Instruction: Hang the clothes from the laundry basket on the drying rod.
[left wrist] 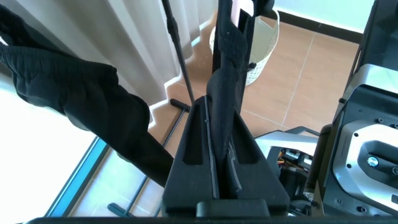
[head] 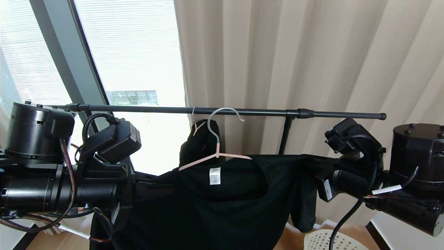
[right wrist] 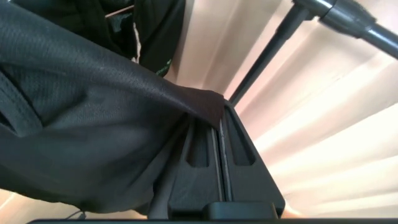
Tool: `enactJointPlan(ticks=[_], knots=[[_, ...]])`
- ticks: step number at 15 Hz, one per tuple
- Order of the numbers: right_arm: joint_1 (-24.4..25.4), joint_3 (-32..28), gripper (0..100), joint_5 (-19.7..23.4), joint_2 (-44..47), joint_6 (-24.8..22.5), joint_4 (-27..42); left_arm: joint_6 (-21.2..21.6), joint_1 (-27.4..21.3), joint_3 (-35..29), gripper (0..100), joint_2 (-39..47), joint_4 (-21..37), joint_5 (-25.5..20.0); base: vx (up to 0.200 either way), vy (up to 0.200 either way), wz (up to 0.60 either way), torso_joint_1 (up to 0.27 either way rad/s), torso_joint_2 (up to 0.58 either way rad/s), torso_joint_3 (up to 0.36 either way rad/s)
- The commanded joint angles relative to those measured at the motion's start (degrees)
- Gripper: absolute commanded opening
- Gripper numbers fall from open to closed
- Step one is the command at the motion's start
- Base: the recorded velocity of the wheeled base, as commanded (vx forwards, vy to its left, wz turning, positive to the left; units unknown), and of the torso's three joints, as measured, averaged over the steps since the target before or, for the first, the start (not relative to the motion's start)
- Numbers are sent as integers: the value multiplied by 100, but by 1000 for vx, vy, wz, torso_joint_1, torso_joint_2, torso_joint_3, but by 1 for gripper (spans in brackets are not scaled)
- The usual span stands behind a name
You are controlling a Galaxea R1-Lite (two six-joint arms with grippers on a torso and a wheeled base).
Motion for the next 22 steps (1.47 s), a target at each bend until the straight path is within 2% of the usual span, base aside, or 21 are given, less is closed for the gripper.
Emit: enactJointPlan(ticks=[1,5,9,10,14,16,18,20,22], knots=[[-61,3,0,71,51,-6,0,-1,7,-1,0,-53,-1,-1,0,0,0,0,0,0],[-202,-59,0,352,69,3,140,-98,7,-45,0,-62,-1,-1,0,0,0,0,0,0],[-202,12,0,379,7,3,175,-106,7,-45,0,-62,-1,-1,0,0,0,0,0,0],[-202,12,100,379,7,3,175,-106,7,-45,0,-62,-1,-1,0,0,0,0,0,0],[-413,29,100,510,-80,-155,263,-115,24,-54,0,-150,-1,-1,0,0,0,0,0,0],[-844,249,100,994,-291,-867,298,-150,42,-54,0,-202,-1,-1,0,0,0,0,0,0],[-896,284,100,1055,-327,-946,298,-177,42,-54,0,-220,-1,-1,0,0,0,0,0,0],[-1309,310,100,1205,-370,-1227,298,-194,42,-45,0,-255,-1,-1,0,0,0,0,0,0],[-1468,381,100,1398,-388,-1465,298,-194,42,-54,0,-281,-1,-1,0,0,0,0,0,0]])
